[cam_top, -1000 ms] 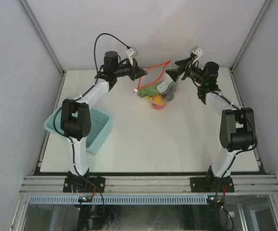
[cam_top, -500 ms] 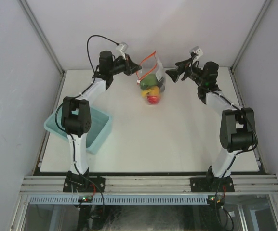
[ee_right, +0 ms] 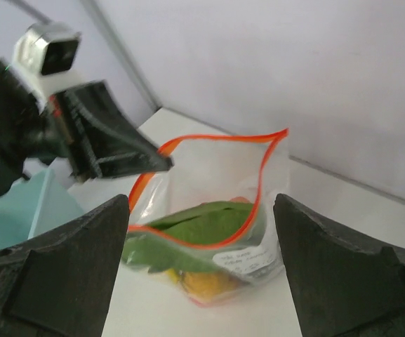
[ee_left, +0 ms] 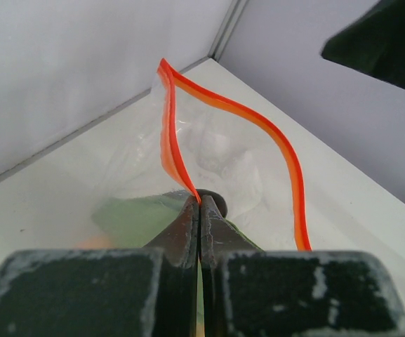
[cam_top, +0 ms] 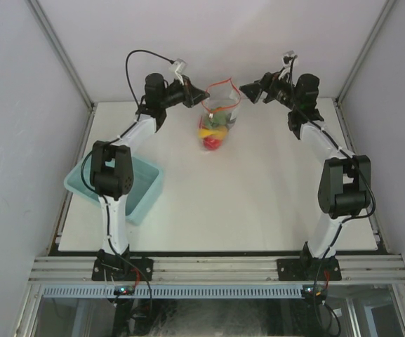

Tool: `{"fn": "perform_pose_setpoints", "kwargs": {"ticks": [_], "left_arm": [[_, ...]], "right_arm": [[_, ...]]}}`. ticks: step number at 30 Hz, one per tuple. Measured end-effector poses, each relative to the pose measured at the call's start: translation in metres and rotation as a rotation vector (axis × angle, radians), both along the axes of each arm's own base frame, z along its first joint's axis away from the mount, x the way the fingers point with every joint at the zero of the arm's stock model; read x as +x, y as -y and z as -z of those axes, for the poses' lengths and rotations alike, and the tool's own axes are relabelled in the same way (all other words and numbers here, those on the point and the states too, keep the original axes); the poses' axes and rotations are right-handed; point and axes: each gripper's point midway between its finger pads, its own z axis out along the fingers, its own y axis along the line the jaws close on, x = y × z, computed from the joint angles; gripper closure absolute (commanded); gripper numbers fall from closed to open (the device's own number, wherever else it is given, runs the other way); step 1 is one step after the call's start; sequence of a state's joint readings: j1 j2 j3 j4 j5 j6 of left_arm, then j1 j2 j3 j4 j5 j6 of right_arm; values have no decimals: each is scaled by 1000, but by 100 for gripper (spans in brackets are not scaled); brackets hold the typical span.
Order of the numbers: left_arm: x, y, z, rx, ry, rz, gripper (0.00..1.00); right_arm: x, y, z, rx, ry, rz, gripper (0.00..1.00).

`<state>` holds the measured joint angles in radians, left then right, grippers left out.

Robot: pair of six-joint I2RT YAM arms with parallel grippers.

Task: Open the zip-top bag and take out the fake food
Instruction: Open the zipper of the food storage bag at the center of the board.

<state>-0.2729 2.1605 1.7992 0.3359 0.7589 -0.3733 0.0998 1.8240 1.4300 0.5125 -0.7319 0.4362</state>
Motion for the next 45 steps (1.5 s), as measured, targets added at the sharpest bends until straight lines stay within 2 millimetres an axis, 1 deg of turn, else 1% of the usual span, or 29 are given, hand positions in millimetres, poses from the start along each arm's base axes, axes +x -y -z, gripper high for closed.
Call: {"fn": "perform_pose_setpoints", "kwargs": {"ticks": [3,6,9,12,18,20,24,26,28,31,34,36,37,39,40,41,43,44,45], "left_arm": [[-5,8,0,1,3,25,100],[-11,16,-1,2,15,53,100],[-16,23,-2,1,21,73,100],[-19,26,-3,-1,27,83,100],[-19,27,-4,-2,29,85,100],[-19,27,-4,-2,29,84,100],[-19,27,-4,-2,29,83,100],[-19,27,-4,-2,29,82,100],[-18,27,-4,-2,29,80,100],[-17,27,-4,-2,29,75,100],[-17,27,-4,-2,29,74,100],[-17,27,-4,-2,29,73,100],[-17,27,-4,-2,29,72,100],[-16,26,-4,-2,29,70,100],[-16,26,-4,-2,29,67,100],[-16,26,-4,-2,29,66,100],[-15,26,-4,-2,28,63,100],[-15,26,-4,-2,29,59,100],[-14,25,-4,-2,29,56,100]], "right_arm": [[15,6,4,-1,-87,84,19],[32,10,10,-13,-157,163,25],[44,10,24,-39,-228,201,30],[52,4,42,-84,-302,206,30],[52,-9,71,-200,-399,190,32],[51,-12,76,-242,-418,190,32],[46,-16,79,-317,-434,193,32],[44,-17,79,-352,-437,197,34],[42,-17,79,-387,-441,202,43],[44,-17,82,-432,-447,214,50],[47,-13,92,-482,-471,238,50],[45,-9,103,-514,-500,249,50],[42,-6,113,-539,-527,252,50],[39,-2,121,-562,-551,256,52],[38,-1,124,-570,-561,257,56],[36,1,127,-580,-571,257,64],[32,3,129,-598,-583,255,88],[32,4,129,-604,-585,256,96],[31,5,129,-608,-585,257,100]]}}
